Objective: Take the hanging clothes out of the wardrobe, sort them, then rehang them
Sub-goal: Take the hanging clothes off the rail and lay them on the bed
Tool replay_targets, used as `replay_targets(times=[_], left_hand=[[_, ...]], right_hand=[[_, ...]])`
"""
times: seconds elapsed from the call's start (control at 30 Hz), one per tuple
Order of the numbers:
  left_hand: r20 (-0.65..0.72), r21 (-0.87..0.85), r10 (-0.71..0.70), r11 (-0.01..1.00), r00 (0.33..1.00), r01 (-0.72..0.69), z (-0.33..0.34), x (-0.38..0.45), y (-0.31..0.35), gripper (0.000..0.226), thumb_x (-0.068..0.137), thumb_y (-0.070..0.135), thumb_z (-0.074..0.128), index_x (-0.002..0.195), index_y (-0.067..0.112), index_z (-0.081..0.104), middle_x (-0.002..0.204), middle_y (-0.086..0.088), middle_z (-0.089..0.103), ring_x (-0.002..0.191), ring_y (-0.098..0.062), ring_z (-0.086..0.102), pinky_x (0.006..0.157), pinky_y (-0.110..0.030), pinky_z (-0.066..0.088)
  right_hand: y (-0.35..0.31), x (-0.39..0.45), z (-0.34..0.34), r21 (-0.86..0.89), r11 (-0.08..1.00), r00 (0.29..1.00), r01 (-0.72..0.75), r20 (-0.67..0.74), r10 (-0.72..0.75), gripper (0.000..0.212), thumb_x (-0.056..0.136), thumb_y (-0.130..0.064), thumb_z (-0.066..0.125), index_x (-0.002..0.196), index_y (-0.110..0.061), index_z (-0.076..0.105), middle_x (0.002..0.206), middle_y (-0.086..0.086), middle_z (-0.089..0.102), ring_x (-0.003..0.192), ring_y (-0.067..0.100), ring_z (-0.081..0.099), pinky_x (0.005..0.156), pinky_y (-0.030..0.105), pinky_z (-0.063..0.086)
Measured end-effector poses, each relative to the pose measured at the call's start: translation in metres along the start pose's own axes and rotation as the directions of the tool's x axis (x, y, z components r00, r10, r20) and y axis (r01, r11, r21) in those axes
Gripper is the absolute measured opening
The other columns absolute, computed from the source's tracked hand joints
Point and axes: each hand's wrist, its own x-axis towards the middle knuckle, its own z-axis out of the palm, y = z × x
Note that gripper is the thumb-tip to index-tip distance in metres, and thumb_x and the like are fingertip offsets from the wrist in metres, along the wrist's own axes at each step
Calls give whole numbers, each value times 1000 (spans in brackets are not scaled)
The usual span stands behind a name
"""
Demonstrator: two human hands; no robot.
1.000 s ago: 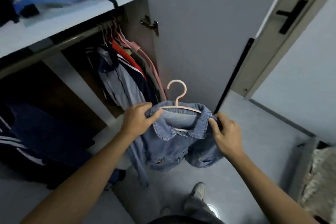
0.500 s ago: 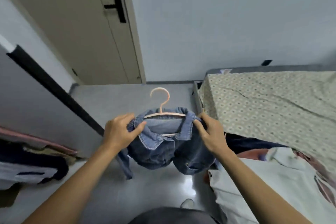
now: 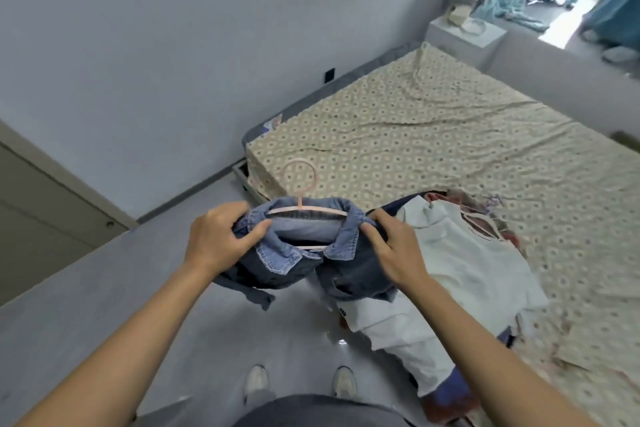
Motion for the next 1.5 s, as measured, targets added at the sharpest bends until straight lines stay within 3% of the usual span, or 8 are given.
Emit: replay_targets(times=[0.23,0.43,0.6,0.83,1.13,1.37,1.5], left_hand=[[126,-187,284,948,950,-259,13,64,6,55,87,65,60,65,19,39,56,4,44,53,-15,46,52,-35,36],[142,-291,498,847,855,-445,17,100,23,55,88,64,58,63,20,37,54,5,42,51,-14,45,51,-29,32],[119,-382,607,758,785,-528,32,122,52,53,88,61,60,62,28,28,51,7,34,48,-7,39,49,-32,31],[192,-454,661,715,725,-532,83,152,111,55,86,66,57,62,22,34,51,5,40,50,-5,42,53,-37,36],[348,-435,671,735,655,-521,209,196,235,49,91,69,53,63,34,33,59,13,47,59,-1,46,52,-31,26],[515,-347,617,785,596,-514,354,244,321,43,98,70,44,77,34,37,80,12,42,86,-20,49,64,-37,30],[582,-240,518,846,626,-477,432,265,355,44,102,63,48,95,20,54,93,1,46,100,-29,53,71,-39,37]], right_hand=[[-10,-41,-4,-29,986,951,-166,-267,153,29,101,-38,55,75,-40,41,68,-13,52,62,12,50,61,40,40],[-33,-80,3,-52,950,853,-308,-457,251,32,102,-42,53,76,-25,47,64,-8,50,61,14,51,61,45,41],[-45,-100,-9,-59,926,775,-373,-569,276,32,103,-38,54,77,-22,47,63,-7,50,61,15,51,62,48,42],[-21,-109,-51,-55,885,662,-462,-685,303,31,99,-45,53,79,-21,52,64,-9,51,63,16,53,65,48,45],[115,-96,-145,-16,813,585,-582,-703,405,33,99,-48,53,80,-22,56,67,-5,58,66,22,59,65,50,48],[266,-52,-227,-32,684,596,-728,-521,611,26,105,-37,57,84,-22,58,73,-4,62,73,22,59,66,43,45],[345,-23,-255,-107,584,564,-805,-445,695,29,106,-40,52,86,-20,55,84,4,66,83,30,62,64,41,40]])
